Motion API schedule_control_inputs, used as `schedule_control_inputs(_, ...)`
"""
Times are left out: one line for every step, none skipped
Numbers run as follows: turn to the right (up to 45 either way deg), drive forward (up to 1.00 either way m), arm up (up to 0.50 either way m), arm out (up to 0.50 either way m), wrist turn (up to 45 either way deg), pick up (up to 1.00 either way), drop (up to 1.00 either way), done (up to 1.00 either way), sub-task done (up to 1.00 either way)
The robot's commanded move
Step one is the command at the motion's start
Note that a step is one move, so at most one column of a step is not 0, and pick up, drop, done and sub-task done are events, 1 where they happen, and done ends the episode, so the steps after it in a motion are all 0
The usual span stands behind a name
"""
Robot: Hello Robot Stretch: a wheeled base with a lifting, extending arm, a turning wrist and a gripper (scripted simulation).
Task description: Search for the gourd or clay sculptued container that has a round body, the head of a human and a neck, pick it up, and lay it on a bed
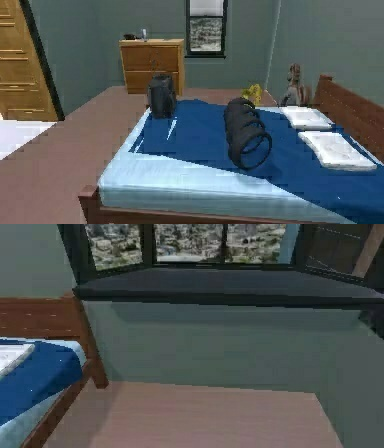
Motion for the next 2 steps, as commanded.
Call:
schedule_control_inputs(-39.0, 0.0, 0.0, 0.0, 0.0, 0.0, 0.0, 0.0, 0.0)
schedule_control_inputs(0.0, 0.25, 0.0, 0.0, 0.0, 0.0, 0.0, 0.0, 0.0)
